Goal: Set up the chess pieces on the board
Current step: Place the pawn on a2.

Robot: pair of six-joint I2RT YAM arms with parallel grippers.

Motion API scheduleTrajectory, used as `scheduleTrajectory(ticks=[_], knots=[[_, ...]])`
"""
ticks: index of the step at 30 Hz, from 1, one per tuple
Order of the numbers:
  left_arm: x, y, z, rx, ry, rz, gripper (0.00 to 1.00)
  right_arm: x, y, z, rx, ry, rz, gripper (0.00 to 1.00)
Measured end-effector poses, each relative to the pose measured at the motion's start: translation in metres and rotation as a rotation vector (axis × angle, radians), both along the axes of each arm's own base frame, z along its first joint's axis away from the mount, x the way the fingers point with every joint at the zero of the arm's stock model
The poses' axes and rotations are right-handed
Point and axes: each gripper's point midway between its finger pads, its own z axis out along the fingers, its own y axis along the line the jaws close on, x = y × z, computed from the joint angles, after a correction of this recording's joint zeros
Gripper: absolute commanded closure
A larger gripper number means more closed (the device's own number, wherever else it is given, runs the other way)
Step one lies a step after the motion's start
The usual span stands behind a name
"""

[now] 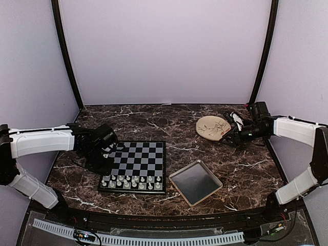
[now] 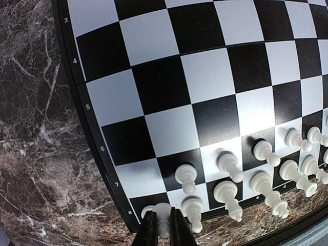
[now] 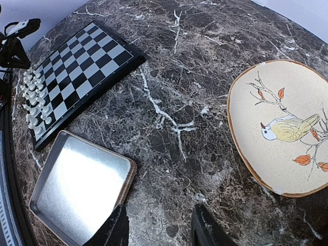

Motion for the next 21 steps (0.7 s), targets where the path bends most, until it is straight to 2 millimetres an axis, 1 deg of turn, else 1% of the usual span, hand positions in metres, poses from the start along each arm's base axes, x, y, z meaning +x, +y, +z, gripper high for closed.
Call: scheduleTrajectory(ticks=[7, 10, 15, 21], knots=[[-0.001, 0.010, -0.009, 0.003, 0.012, 0.039, 0.94, 0.000, 0.000, 0.001, 0.002, -0.001, 0.002, 0.58], [0.003, 0.014, -0.012, -0.005, 0.019, 0.063, 0.93, 0.000, 0.000, 0.001, 0.002, -0.001, 0.002, 0.58], [0.009, 0.014, -0.018, -0.019, 0.023, 0.076, 0.93, 0.000, 0.000, 0.001, 0.002, -0.002, 0.002, 0.58], [0.010, 0.012, -0.026, -0.018, 0.038, 0.066, 0.93, 0.000, 0.000, 0.001, 0.002, -0.002, 0.001, 0.58]])
